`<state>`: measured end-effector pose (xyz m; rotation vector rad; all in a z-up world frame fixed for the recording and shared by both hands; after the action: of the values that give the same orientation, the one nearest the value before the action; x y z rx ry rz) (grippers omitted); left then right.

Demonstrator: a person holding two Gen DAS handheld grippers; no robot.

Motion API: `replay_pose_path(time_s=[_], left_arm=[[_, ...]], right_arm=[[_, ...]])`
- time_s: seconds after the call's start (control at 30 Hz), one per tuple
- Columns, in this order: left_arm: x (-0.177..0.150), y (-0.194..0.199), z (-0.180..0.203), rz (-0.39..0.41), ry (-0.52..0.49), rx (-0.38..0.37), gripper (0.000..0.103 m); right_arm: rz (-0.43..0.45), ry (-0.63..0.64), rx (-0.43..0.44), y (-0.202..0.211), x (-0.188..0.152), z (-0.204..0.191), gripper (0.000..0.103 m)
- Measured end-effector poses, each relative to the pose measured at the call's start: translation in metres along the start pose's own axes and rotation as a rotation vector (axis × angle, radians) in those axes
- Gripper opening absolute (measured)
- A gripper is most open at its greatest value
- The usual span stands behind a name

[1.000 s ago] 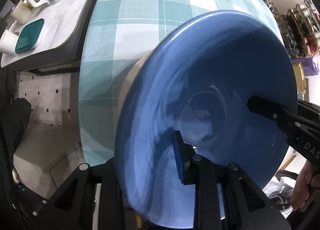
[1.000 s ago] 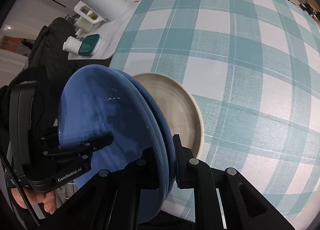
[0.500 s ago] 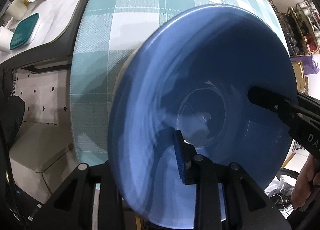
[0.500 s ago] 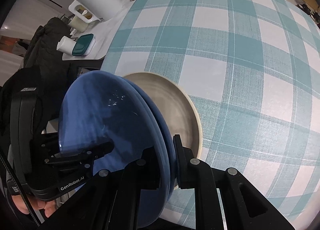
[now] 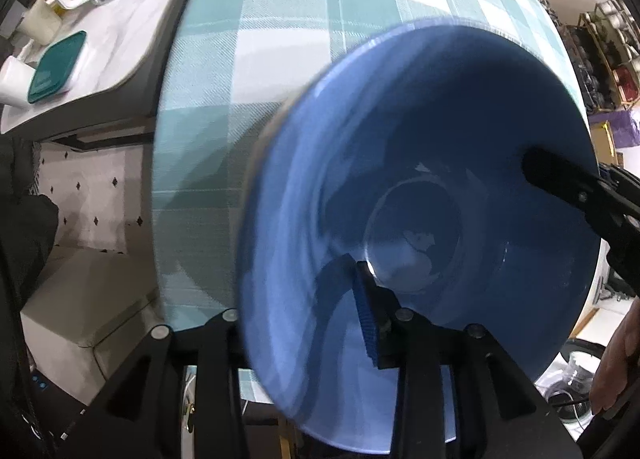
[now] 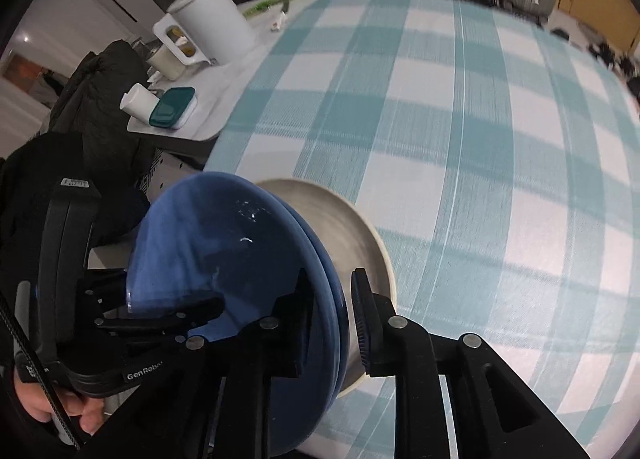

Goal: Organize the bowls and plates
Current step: 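Lower the bowl stack onto the cream plates and open both tools, then withdraw both tools up and away from the stacked bowls and plates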

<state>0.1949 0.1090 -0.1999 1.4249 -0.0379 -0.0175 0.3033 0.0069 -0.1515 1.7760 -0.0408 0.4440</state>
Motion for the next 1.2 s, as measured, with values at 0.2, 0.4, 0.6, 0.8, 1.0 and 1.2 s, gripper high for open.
replay_pose_path(time_s=[0.2,0.4,0.6,0.8,1.0,1.2], left_arm=[[-0.005,0.01,-0.009,0.024,0.019,0.025,0.044],[-0.015,0.031,-0.014,0.077,0.04,0.014,0.046],[-0.025,0.063,-0.018,0.174,0.079,0.025,0.047],[-0.043,0.117,0.007,0.378,0.048,0.044,0.047],[-0.074,0.173,0.054,0.679,-0.021,0.083,0.057],[-0.113,0.197,0.084,0.925,-0.045,0.186,0.081]], right_arm=[[0.097,-0.007,-0.016,0.017,0.005,0.007,0.039],[0.232,0.046,-0.02,0.053,0.005,0.002,0.046],[0.374,0.074,0.014,0.098,-0.012,-0.007,0.05],[0.549,0.127,0.037,0.145,-0.051,-0.019,0.054],[0.696,0.145,0.041,0.187,-0.104,-0.014,0.072],[0.828,0.123,0.04,0.211,-0.156,0.003,0.085]])
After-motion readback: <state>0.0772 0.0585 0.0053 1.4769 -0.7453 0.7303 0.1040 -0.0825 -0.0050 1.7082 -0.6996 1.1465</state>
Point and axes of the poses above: each gripper's, at about its wrist camera, not at the fingertips, and y roughly against the way its jaws point, z to its right, x to its top, the point moved 8 cm from there along -y, roughly the way its jaws point, and after that the axes turned 4 degrees about -y, right-handed, at the moved point
